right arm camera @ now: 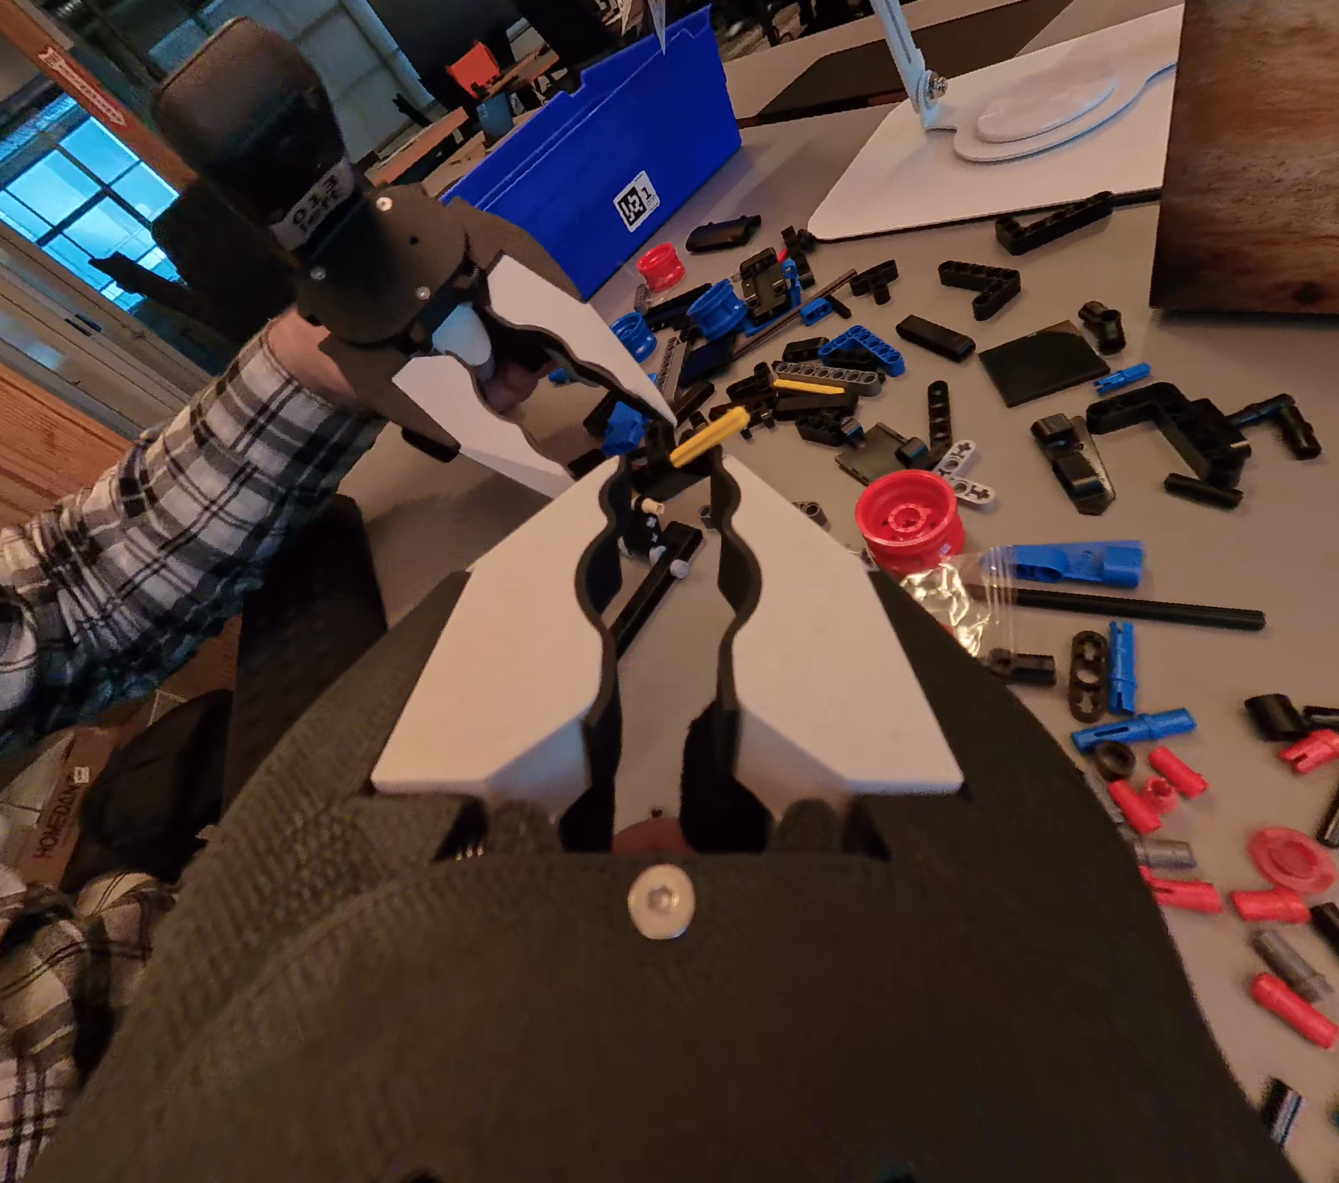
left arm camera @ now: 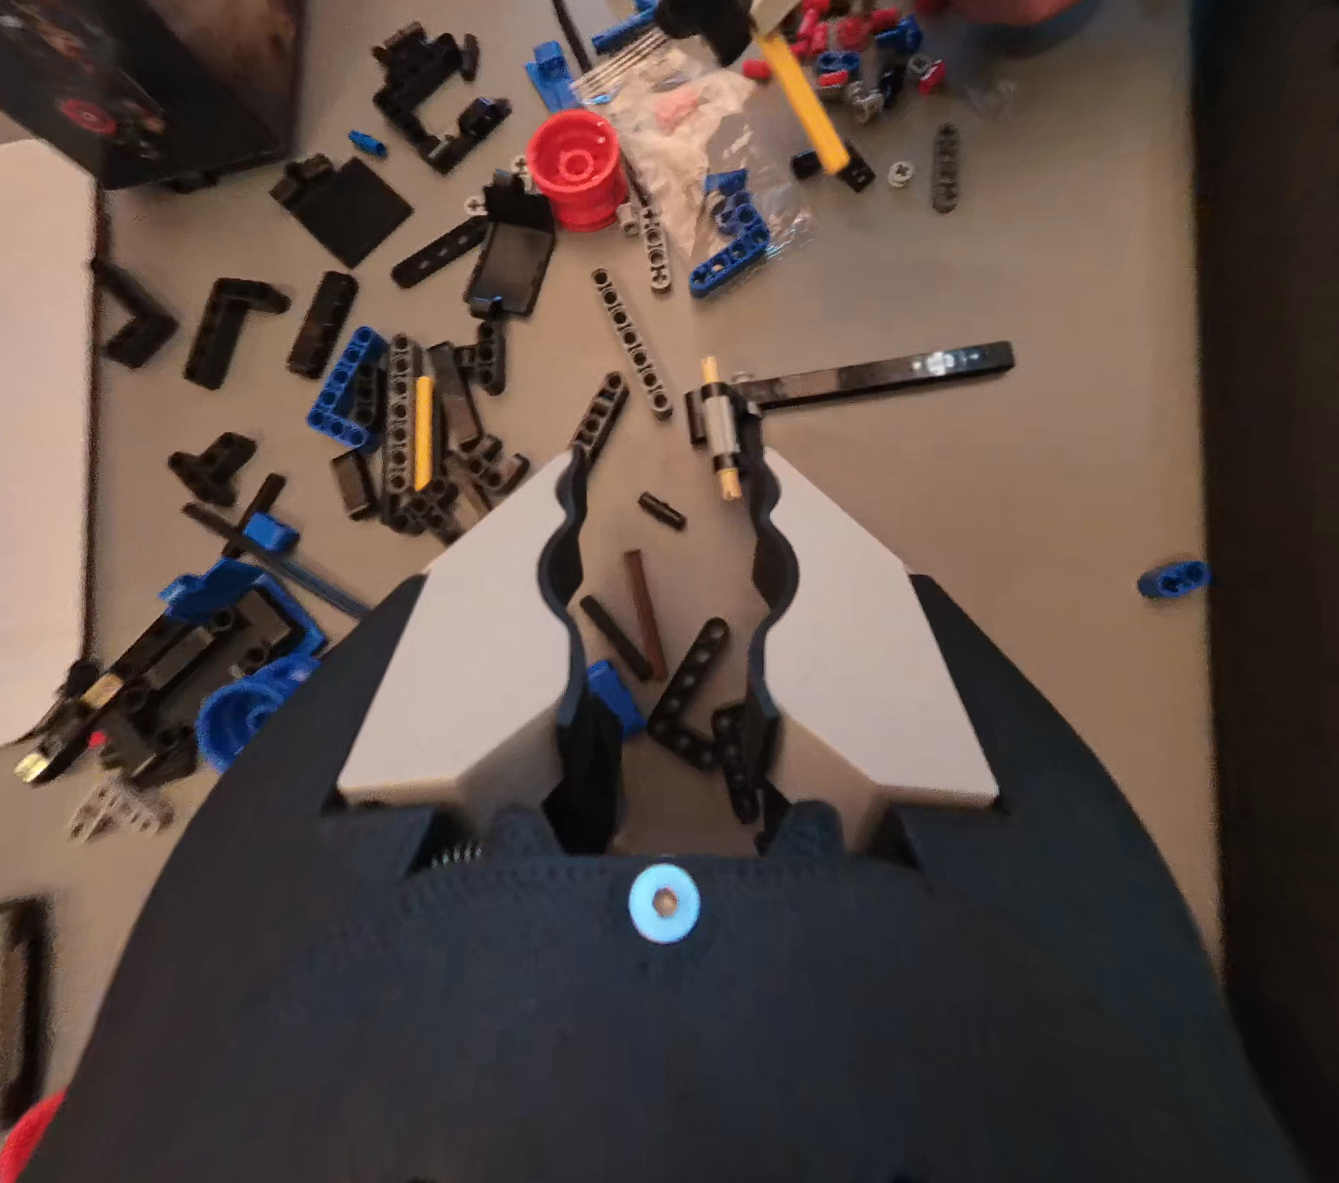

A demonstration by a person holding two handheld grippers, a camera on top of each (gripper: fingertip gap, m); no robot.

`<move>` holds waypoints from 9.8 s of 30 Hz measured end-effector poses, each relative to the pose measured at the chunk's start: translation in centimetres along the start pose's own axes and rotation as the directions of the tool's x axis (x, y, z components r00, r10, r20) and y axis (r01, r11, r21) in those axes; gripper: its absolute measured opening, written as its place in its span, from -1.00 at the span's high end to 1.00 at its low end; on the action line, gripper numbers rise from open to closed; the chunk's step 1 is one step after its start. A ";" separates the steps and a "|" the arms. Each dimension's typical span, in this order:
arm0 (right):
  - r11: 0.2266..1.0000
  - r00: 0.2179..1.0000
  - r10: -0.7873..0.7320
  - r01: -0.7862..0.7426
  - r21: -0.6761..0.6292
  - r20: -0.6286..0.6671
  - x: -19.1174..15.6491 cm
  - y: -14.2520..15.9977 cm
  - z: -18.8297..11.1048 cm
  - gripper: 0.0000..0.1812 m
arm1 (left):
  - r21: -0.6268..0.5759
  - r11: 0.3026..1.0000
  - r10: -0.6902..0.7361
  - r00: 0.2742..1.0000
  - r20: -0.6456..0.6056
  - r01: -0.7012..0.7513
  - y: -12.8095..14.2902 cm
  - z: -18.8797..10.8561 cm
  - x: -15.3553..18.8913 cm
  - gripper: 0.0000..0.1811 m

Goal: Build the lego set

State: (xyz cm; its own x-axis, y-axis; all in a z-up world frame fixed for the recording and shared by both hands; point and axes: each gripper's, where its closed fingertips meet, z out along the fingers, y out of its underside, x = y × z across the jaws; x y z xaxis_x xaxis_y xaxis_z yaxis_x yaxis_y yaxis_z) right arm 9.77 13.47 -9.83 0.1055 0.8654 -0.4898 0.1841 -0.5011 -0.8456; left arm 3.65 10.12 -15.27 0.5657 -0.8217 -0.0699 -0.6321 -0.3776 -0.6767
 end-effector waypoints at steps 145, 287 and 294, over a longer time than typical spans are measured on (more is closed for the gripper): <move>0.902 0.919 -0.392 0.391 -0.181 0.034 -2.9 2.7 2.8 0.78 | -0.045 0.735 0.603 0.623 0.498 -0.677 -2.3 0.2 5.6 0.83; 0.689 0.760 -0.601 0.650 -0.322 0.249 -7.4 6.2 0.5 0.74 | 0.210 0.977 0.078 0.988 -0.131 -0.049 -2.3 2.0 9.7 0.94; 0.571 0.693 -0.625 0.719 -0.395 0.359 -7.8 6.8 0.4 0.85 | 0.198 0.977 0.107 0.989 -0.105 -0.085 -2.2 1.9 9.8 0.94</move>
State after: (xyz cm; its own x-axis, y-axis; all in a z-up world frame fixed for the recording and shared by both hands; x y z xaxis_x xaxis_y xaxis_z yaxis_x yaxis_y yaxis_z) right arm 9.76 3.33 -11.83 -0.3927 0.9127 0.1125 0.5674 0.3368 -0.7514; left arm 11.61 3.74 -15.89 0.4360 -0.8977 -0.0643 -0.5602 -0.2148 -0.8000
